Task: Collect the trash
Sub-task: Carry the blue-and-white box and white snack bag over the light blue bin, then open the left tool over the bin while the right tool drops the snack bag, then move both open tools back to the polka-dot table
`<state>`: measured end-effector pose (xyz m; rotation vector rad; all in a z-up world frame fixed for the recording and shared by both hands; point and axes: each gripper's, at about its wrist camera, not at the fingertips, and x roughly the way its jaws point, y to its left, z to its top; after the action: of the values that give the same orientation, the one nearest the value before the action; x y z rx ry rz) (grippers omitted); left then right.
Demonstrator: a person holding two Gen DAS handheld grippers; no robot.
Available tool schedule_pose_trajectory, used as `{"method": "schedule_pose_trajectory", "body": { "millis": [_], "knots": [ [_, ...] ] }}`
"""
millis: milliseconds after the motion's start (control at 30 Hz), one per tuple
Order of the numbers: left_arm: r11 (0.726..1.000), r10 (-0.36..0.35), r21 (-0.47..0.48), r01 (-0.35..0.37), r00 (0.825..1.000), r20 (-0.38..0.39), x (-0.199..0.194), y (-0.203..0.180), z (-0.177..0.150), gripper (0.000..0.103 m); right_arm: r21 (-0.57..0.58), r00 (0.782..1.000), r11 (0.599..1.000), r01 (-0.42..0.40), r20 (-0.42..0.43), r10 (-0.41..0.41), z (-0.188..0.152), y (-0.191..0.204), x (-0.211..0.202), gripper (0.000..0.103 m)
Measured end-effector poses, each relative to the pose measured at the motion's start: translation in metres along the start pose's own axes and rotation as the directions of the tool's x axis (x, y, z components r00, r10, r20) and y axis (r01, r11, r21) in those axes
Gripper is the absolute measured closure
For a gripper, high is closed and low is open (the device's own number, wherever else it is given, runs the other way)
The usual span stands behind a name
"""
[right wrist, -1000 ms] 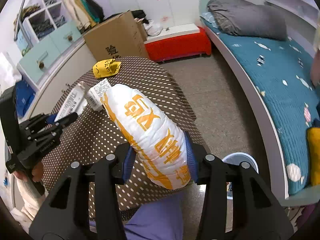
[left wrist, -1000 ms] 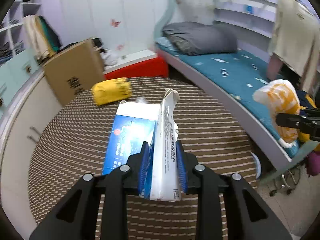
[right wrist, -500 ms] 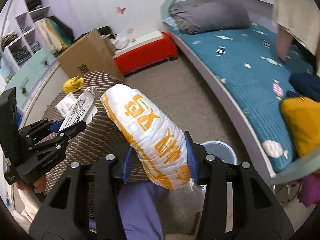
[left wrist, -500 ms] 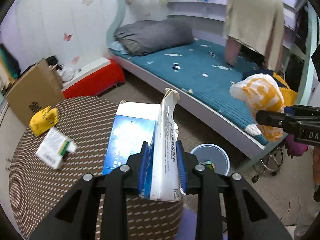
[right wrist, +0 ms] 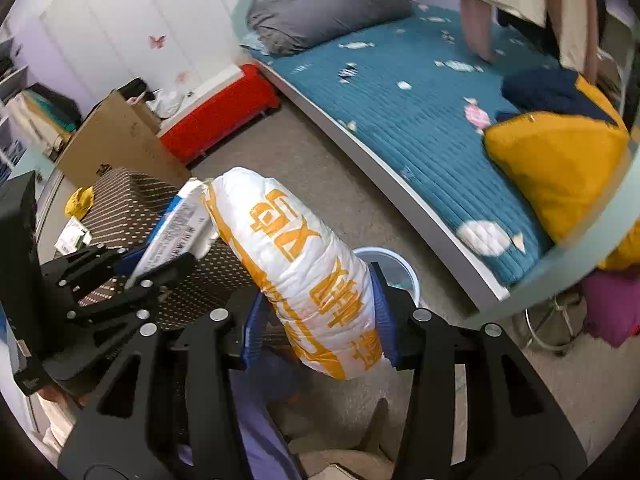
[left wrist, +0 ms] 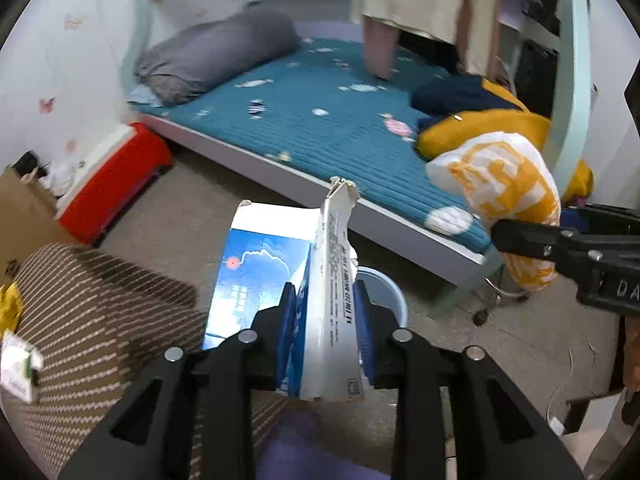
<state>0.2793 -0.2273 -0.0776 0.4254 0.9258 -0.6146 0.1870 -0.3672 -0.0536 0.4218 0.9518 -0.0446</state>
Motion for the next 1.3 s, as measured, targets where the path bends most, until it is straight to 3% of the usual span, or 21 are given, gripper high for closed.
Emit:
{"method": "schedule_pose_trajectory", "body": {
  "millis": [33,67,100,233,467,533,767,1300],
  "knots": [
    [1.0,-0.004,0.007,0.004,1.0,-0.003,0.006,-0.007,0.003,0.059,0.011,1.0,1.0,0.005,-0.005,-0.005,-0.001,-0.005,0.002,0.057],
    [1.0,0.0,0.011,0.0,1.0,-0.004,0.013,-0.011,0.006,0.037,0.025,1.0,1.0,0.017,-0.012,-0.016,-0.002,-0.011,0.004,0.057],
    [1.0,0.012,0.013,-0.012,1.0,-0.001,0.019,-0.015,0.008,0.034,0.037,1.0,0.999,0.025,-0.017,-0.024,-0.004,-0.018,0.005,0.057],
    [1.0,0.03,0.011,-0.03,0.999,-0.031,0.035,-0.014,0.009,0.034,0.059,0.998,0.997,0.043,-0.044,-0.041,-0.007,-0.028,0.015,0.057],
    [0.992,0.095,-0.076,-0.1,0.993,-0.063,0.03,0.031,-0.003,0.034,0.004,0.994,0.999,0.048,-0.095,-0.048,0.005,-0.004,0.054,0.052],
    [0.988,0.111,-0.098,-0.117,0.991,-0.072,0.027,0.043,-0.005,0.034,-0.007,0.994,0.998,0.068,-0.083,-0.068,0.012,0.005,0.059,0.025],
    [0.982,0.127,-0.129,-0.138,0.988,-0.09,0.021,0.059,-0.009,0.03,-0.026,0.997,0.998,0.052,-0.061,-0.053,0.016,0.021,0.058,0.025],
    [0.977,0.149,-0.152,-0.148,0.989,-0.008,-0.029,0.077,-0.022,0.023,-0.11,0.998,0.992,0.058,-0.006,-0.059,0.011,0.07,0.025,0.025]
  ]
}}
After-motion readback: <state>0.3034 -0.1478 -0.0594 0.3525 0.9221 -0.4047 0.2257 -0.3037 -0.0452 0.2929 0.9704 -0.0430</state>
